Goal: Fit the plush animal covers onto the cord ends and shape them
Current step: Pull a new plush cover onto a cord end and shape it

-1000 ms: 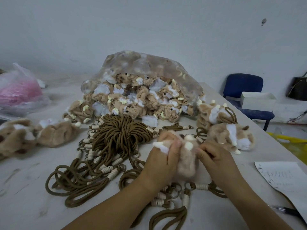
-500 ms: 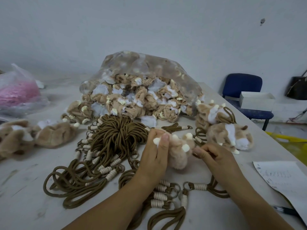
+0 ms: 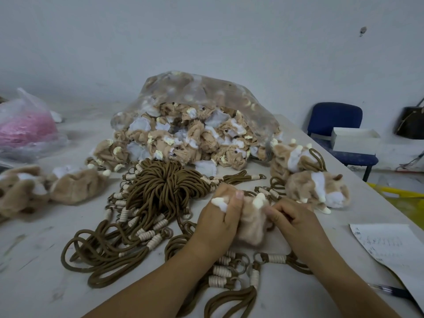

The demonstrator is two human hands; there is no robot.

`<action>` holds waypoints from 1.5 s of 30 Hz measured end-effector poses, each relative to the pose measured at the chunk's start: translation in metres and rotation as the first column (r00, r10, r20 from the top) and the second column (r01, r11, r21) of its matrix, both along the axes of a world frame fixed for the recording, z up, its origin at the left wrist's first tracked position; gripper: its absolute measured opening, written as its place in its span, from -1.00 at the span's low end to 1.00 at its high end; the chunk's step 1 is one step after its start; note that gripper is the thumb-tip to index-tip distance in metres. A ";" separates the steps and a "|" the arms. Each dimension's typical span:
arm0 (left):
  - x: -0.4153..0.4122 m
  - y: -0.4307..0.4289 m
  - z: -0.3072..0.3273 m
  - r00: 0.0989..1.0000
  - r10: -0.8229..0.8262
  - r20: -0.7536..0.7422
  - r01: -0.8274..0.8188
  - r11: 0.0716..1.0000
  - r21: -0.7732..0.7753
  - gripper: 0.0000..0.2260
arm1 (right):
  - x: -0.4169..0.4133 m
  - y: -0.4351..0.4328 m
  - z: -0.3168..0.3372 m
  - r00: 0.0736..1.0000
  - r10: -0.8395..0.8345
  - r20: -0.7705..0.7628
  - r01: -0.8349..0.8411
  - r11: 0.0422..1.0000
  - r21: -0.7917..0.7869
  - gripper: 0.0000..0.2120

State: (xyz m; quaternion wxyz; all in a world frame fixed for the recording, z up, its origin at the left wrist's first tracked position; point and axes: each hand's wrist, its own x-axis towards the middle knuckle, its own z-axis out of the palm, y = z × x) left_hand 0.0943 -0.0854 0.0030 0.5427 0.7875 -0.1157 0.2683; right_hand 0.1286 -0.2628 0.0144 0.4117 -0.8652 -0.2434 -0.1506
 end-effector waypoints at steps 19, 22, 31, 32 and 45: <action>0.006 -0.002 0.003 0.995 0.036 0.094 -0.032 0.998 -0.048 -0.72 | 0.001 0.005 -0.005 0.997 -0.033 -0.069 0.041 0.991 0.127 -0.64; 0.008 0.000 0.003 0.995 0.009 0.100 -0.007 1.000 -0.016 -0.65 | 0.002 0.004 -0.004 0.998 -0.021 -0.059 0.029 0.989 0.148 -0.58; 0.006 0.003 -0.002 0.999 0.008 0.053 0.004 0.973 -0.231 -0.54 | 0.010 -0.009 -0.004 0.998 -0.041 -0.046 0.044 0.997 0.067 -0.53; 0.006 0.003 -0.002 0.999 0.002 0.052 0.010 0.974 -0.225 -0.55 | 0.010 -0.009 -0.004 0.999 -0.036 -0.029 0.037 0.998 0.044 -0.54; 0.012 -0.002 -0.004 0.997 -0.036 -0.075 0.023 0.985 -0.174 -0.74 | 0.010 -0.001 -0.016 0.995 -0.064 -0.080 0.067 0.997 0.039 -0.58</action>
